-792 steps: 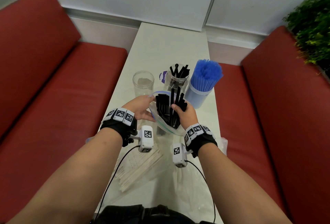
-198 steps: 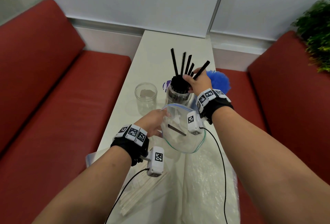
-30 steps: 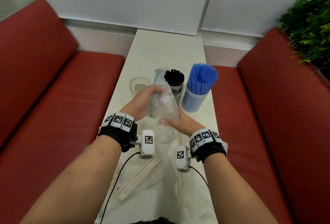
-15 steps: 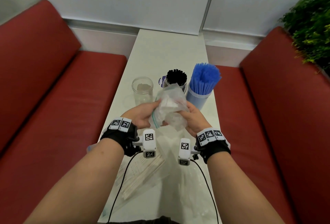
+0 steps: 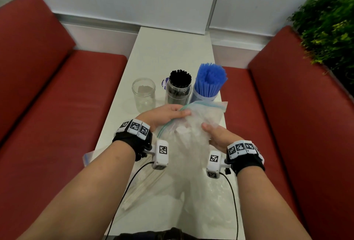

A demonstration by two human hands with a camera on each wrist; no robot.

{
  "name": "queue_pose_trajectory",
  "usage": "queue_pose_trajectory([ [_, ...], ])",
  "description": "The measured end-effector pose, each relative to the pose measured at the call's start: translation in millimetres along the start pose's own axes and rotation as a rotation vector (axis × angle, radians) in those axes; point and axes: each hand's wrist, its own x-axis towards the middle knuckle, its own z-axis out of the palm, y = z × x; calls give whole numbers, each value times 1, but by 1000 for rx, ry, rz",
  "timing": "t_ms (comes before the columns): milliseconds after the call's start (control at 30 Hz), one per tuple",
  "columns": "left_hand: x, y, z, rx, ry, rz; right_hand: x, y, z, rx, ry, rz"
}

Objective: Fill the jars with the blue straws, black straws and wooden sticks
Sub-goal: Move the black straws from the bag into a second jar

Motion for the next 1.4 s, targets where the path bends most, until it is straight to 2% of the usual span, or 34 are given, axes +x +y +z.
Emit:
queue_pose_trajectory([
  [67, -4, 4, -4, -36, -15, 17, -1, -2, 5, 7, -42, -18],
  [133, -8, 4, -15, -235, 142, 107, -1, -5, 6, 122, 120, -60],
  [167, -11, 3, -20, -441, 198, 156, 1, -7, 5, 185, 221, -84],
  [233, -13, -7, -33, -797, 220, 180, 5, -11, 5, 271, 402, -125],
  [267, -14, -10, -34, -810, 198, 140, 8, -12, 7, 290, 460, -146],
  [367, -12, -17, -18, -456, 94, 30, 14, -10, 23, 278, 477, -182],
  [433, -8, -20, -8, -382, 83, -37, 15, -7, 28, 234, 487, -181],
  [467, -7, -21, -6, -386, 118, -55, 14, -6, 27, 200, 510, -178],
  [533, -4, -24, -8, -376, 271, -39, 9, -5, 20, 102, 616, -179],
  [667, 1, -27, -20, -118, 669, 55, -2, 5, -5, -21, 870, -152],
  [700, 3, -27, -20, -96, 732, 81, -3, 7, -9, -42, 914, -137],
  [833, 14, -22, -10, 48, 814, 197, -9, 17, -13, -227, 1103, -107],
  [900, 15, -15, -5, 149, 786, 254, -17, 13, -10, -297, 1223, -290],
  [933, 14, -10, -3, 202, 733, 277, -20, 10, -8, -382, 1211, -419],
  [967, 14, -5, 1, 266, 657, 289, -21, 6, -6, -472, 1094, -511],
  [1000, 13, 1, 6, 329, 568, 288, -21, 0, -1, -539, 893, -540],
  [1067, 14, 14, 19, 393, 367, 268, -19, -9, 17, -612, 466, -420],
  [1100, 14, 21, 26, 375, 275, 267, -17, -11, 26, -624, 321, -332],
  [1167, 12, 34, 32, 304, 187, 294, -12, -5, 38, -543, 164, -224],
  [1300, 12, 45, 18, 245, 281, 362, -21, 13, 27, -179, 204, -90],
  [1333, 14, 43, 15, 253, 287, 315, -25, 14, 21, -109, 249, -99],
  [1400, 14, 35, 16, 330, 254, 126, -32, 15, 8, 21, 349, -168],
])
